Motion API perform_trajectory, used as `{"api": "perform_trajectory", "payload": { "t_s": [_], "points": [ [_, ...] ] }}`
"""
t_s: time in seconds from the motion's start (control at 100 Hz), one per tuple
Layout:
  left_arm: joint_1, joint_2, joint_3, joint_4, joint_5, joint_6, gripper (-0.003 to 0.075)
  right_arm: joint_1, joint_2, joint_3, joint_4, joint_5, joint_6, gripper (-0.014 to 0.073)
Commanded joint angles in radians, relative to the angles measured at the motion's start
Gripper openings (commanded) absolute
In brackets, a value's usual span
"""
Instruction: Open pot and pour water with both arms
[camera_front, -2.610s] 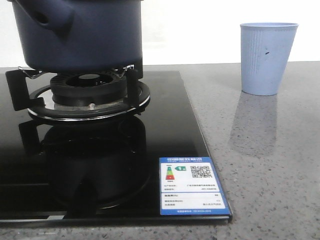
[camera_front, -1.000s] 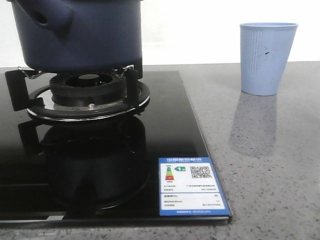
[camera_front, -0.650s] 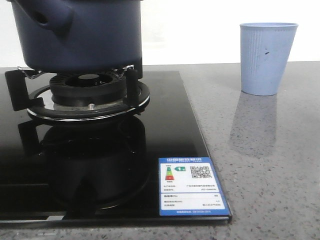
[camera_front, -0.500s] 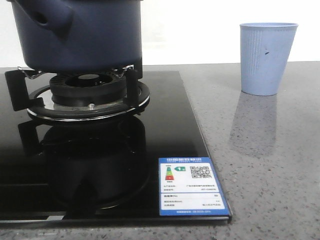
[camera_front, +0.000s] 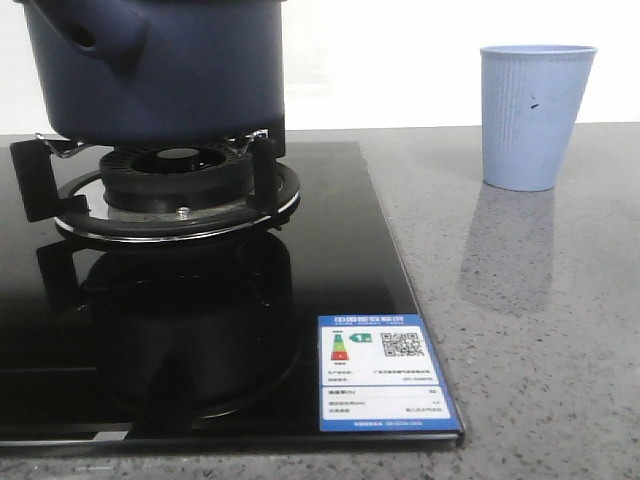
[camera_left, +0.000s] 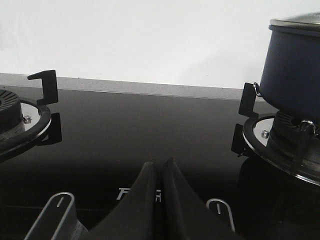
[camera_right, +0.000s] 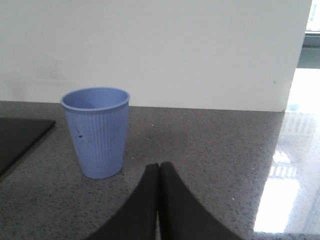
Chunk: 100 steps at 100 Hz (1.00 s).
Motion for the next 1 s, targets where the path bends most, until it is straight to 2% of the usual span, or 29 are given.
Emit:
{"api": "perform_trajectory", "payload": {
  "t_s": [0.0,0.08,0.17,0.37,0.42,0.58,0.72,0.99],
  "points": [
    [0.002,-0.025,0.015,-0.008,-0.072,0.001,-0.0016,0.002,0.015,-0.008,0.349,-0.035,-0.359,-0.0050],
    [0.002,-0.025,0.015,-0.008,-0.072,0.001,-0.0016,0.002,0.002,0.025,0.514,-0.050,-0.533,-0.0050],
    [0.002,-0.025,0.015,-0.008,-0.072,0.001,-0.0016,0.002,-0.036,0.088,0.588,-0.112,-0.596,-0.0050],
    [0.002,-0.025,0.015,-0.008,-0.072,0.001,-0.0016,0.002,-0.183,0.222,0.575,-0.129,-0.576,-0.0050],
    [0.002,-0.025,0.015,-0.008,-0.072,0.001,-0.0016,0.002,-0.229,0.219,0.561,-0.039,-0.570,-0.0050],
    [0.002,-0.025,0.015,-0.008,-0.072,0.001,-0.0016,0.000,-0.386,0.219,0.538,0.087,-0.566,-0.0050],
    [0.002,-0.024,0.015,-0.008,-0.070,0.001,-0.0016,-0.002,-0.378,0.221,0.538,0.168,-0.562,-0.0050],
    [0.002,-0.024,0.015,-0.008,-0.070,0.001,-0.0016,-0.002,-0.376,0.221,0.538,0.166,-0.562,-0.0050]
  ]
}}
